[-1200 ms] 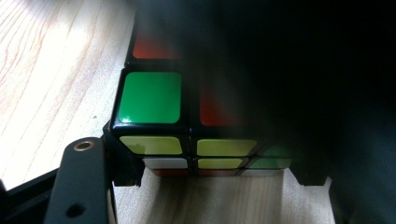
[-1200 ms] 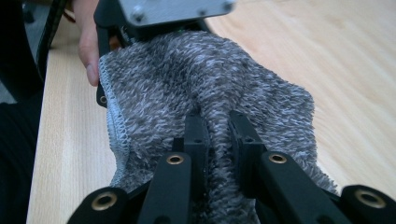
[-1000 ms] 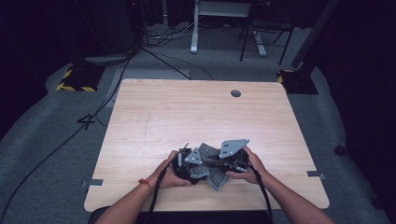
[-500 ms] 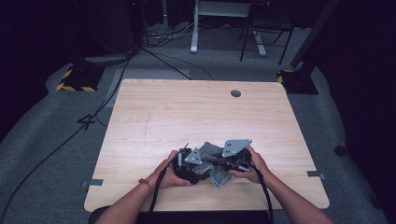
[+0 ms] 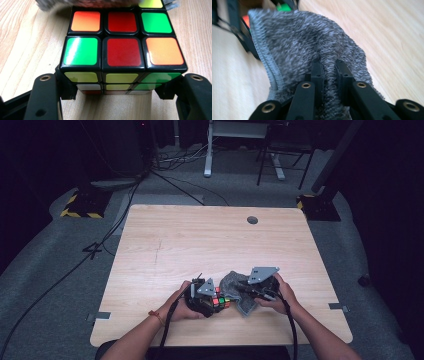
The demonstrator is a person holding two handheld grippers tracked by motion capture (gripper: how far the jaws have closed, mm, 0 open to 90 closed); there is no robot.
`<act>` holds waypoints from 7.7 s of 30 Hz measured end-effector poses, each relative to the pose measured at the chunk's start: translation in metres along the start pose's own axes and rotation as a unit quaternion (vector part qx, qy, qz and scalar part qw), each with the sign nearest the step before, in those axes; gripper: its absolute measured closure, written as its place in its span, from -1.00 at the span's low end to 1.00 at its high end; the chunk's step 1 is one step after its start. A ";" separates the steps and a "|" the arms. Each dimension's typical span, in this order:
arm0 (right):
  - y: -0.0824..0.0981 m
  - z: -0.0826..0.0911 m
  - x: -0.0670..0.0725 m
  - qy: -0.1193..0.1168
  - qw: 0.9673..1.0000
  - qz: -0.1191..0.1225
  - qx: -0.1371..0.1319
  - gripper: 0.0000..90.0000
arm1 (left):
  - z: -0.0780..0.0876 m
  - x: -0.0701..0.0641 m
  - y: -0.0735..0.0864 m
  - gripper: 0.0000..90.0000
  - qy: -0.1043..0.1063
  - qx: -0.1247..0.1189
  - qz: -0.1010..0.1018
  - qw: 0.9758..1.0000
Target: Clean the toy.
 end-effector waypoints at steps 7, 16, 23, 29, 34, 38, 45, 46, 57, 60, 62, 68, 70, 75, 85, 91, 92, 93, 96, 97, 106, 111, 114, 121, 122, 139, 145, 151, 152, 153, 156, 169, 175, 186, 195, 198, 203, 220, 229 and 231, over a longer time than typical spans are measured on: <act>-0.030 0.000 0.027 -0.030 0.999 0.022 -0.036 0.77 | -0.002 -0.002 -0.002 -0.25 -0.001 0.000 0.000 1.000; -0.029 -0.005 0.030 -0.025 0.999 0.034 -0.031 0.77 | -0.002 -0.003 -0.002 -0.25 0.000 0.000 0.000 1.000; -0.014 -0.005 0.020 -0.013 0.999 0.028 -0.013 0.77 | -0.002 -0.003 -0.001 -0.25 0.003 0.001 -0.001 1.000; -0.001 -0.011 0.019 -0.023 1.000 0.015 0.007 0.77 | -0.002 -0.003 -0.001 -0.25 0.005 0.002 -0.003 1.000; 0.007 -0.017 0.025 -0.025 0.999 0.027 0.028 0.77 | -0.001 -0.003 -0.001 -0.25 0.005 0.001 -0.005 1.000; 0.014 -0.021 0.029 -0.026 0.998 0.033 0.042 0.77 | -0.001 -0.003 -0.001 -0.25 0.006 0.002 -0.006 1.000; 0.016 -0.011 0.027 -0.041 0.998 0.012 0.037 0.77 | -0.002 -0.004 -0.002 -0.25 0.007 0.001 -0.007 1.000; 0.013 -0.007 0.025 -0.042 0.999 0.007 0.028 0.77 | -0.002 -0.004 -0.001 -0.25 0.005 0.002 -0.002 1.000; -0.023 0.019 0.028 -0.021 0.999 0.027 -0.043 0.77 | -0.015 -0.013 -0.027 -0.25 -0.001 0.029 -0.040 0.999; -0.027 0.023 0.029 -0.007 0.998 0.045 -0.046 0.77 | -0.014 -0.011 -0.034 -0.25 -0.007 0.029 -0.046 0.998; -0.027 0.024 0.027 -0.002 0.998 0.045 -0.049 0.77 | -0.012 -0.010 -0.035 -0.25 -0.008 0.028 -0.047 0.998; -0.020 0.022 0.019 0.006 0.998 0.038 -0.042 0.77 | -0.008 -0.007 -0.032 -0.25 -0.017 0.030 -0.044 0.998; -0.017 0.022 0.016 0.008 0.999 0.028 -0.041 0.77 | -0.005 -0.005 -0.031 -0.25 -0.019 0.025 -0.041 0.999; -0.001 0.018 0.004 -0.002 0.999 -0.018 -0.032 0.77 | 0.003 -0.002 -0.032 -0.25 -0.023 0.003 -0.032 0.999; 0.005 0.017 0.003 -0.033 0.996 -0.060 -0.049 0.77 | 0.008 -0.007 -0.041 -0.25 -0.011 -0.025 -0.037 0.999; -0.005 0.024 0.005 -0.045 0.993 -0.074 -0.080 0.78 | 0.009 -0.009 -0.045 -0.25 -0.018 -0.024 -0.046 0.998; -0.007 0.026 0.006 -0.045 0.993 -0.072 -0.087 0.78 | 0.009 -0.009 -0.045 -0.25 -0.018 -0.020 -0.048 0.998; -0.010 0.027 0.007 -0.046 0.992 -0.072 -0.091 0.78 | 0.008 -0.009 -0.044 -0.26 -0.019 -0.015 -0.050 0.998; -0.019 0.031 0.014 -0.045 0.992 -0.058 -0.101 0.78 | 0.005 -0.010 -0.044 -0.26 -0.029 0.000 -0.060 0.998; -0.021 0.032 0.016 -0.045 0.992 -0.054 -0.104 0.78 | 0.005 -0.010 -0.045 -0.27 -0.028 0.000 -0.060 0.998; -0.022 0.032 0.014 -0.017 0.995 -0.031 -0.091 0.78 | 0.013 -0.010 -0.049 -0.26 -0.042 -0.013 -0.063 0.997; -0.007 0.028 0.005 -0.010 0.997 -0.041 -0.068 0.78 | 0.024 -0.010 -0.053 -0.26 -0.047 -0.030 -0.062 0.997; -0.002 0.027 0.002 -0.012 0.997 -0.044 -0.061 0.78 | 0.030 -0.010 -0.055 -0.26 -0.050 -0.040 -0.063 0.996; -0.021 0.038 0.012 -0.024 0.994 -0.038 -0.101 0.78 | 0.024 -0.011 -0.054 -0.26 -0.047 -0.024 -0.069 0.996; -0.021 0.038 0.012 -0.024 0.994 -0.038 -0.101 0.78 | 0.023 -0.011 -0.054 -0.26 -0.049 -0.019 -0.071 0.996; -0.026 0.034 0.009 0.004 0.996 -0.019 -0.090 0.78 | 0.023 -0.012 -0.056 -0.26 -0.061 -0.010 -0.074 0.995; -0.011 0.034 -0.003 0.006 0.996 -0.036 -0.077 0.78 | 0.032 -0.015 -0.060 -0.26 -0.052 -0.032 -0.080 0.995; -0.023 0.039 0.004 0.003 0.995 -0.032 -0.097 0.79 | 0.024 -0.017 -0.060 -0.26 -0.045 -0.017 -0.082 0.995; -0.028 0.040 0.008 0.013 0.995 -0.016 -0.099 0.79 | 0.024 -0.017 -0.059 -0.26 -0.044 -0.016 -0.084 0.995; -0.031 0.042 0.011 0.010 0.995 -0.012 -0.103 0.79 | 0.024 -0.018 -0.059 -0.26 -0.041 -0.018 -0.080 0.996; -0.042 0.046 0.019 0.005 0.993 -0.005 -0.118 0.79 | 0.021 -0.021 -0.060 -0.27 -0.041 -0.012 -0.081 0.996; -0.015 0.038 -0.002 0.012 0.996 -0.028 -0.080 0.78 | 0.028 -0.020 -0.063 -0.26 -0.055 -0.021 -0.084 0.995; -0.003 0.035 -0.009 -0.003 0.995 -0.060 -0.075 0.78 | 0.042 -0.019 -0.068 -0.26 -0.060 -0.054 -0.083 0.993; -0.021 0.043 0.006 -0.054 0.988 -0.080 -0.121 0.78 | 0.039 -0.021 -0.069 -0.27 -0.049 -0.060 -0.087 0.993; -0.028 0.047 0.009 -0.045 0.987 -0.074 -0.132 0.78 | 0.036 -0.020 -0.068 -0.28 -0.051 -0.056 -0.084 0.994; -0.026 0.046 0.009 -0.044 0.988 -0.071 -0.129 0.78 | 0.036 -0.020 -0.068 -0.28 -0.048 -0.060 -0.077 0.994; -0.019 0.041 0.008 -0.053 0.988 -0.082 -0.118 0.78 | 0.039 -0.022 -0.071 -0.27 -0.031 -0.087 -0.061 0.994; -0.019 0.044 0.011 -0.044 0.987 -0.073 -0.135 0.79 | 0.028 -0.017 -0.063 -0.31 -0.026 -0.055 -0.045 0.997; -0.025 0.043 0.024 -0.055 0.988 -0.053 -0.137 0.79 | 0.015 -0.020 -0.059 -0.26 -0.035 -0.020 -0.060 0.997; -0.025 0.043 0.023 -0.053 0.988 -0.055 -0.138 0.79 | 0.016 -0.019 -0.059 -0.26 -0.037 -0.022 -0.063 0.997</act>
Point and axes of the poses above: each handheld gripper's, and its own axes: z roughly backward along the jaws, y roughly out of its underside, x roughly to its left, the point moved 8 cm from there along -z, roughly forward along the jaws, and after that the axes turned 10 degrees about y, right-handed, at the moved point
